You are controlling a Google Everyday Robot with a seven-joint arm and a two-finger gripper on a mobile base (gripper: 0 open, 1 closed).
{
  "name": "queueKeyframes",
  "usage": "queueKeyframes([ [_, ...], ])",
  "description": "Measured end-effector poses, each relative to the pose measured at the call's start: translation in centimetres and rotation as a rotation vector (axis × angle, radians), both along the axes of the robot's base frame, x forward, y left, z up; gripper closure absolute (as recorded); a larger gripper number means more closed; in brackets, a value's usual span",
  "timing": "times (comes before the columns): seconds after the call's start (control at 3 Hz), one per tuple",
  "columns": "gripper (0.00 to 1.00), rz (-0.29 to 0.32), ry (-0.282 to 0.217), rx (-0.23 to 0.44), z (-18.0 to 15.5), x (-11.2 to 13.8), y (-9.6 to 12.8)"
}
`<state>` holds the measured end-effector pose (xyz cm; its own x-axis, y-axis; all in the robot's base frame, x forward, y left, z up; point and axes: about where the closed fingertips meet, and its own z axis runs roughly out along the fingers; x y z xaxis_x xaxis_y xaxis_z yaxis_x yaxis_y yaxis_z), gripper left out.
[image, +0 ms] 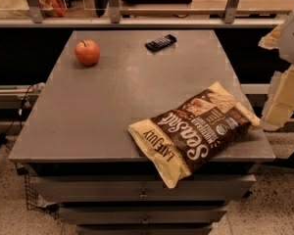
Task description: Pick brown chip bag
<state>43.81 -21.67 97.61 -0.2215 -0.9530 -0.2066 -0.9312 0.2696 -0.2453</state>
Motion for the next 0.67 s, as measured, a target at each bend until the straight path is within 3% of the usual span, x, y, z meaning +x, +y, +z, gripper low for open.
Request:
queueKeyframes([
  [0.33,0.0,0.005,-0.006,0.007,-0.1,0.1,0.1],
  [0.67,0.0,0.046,0.024,0.071,-3.5,0.4,1.4],
])
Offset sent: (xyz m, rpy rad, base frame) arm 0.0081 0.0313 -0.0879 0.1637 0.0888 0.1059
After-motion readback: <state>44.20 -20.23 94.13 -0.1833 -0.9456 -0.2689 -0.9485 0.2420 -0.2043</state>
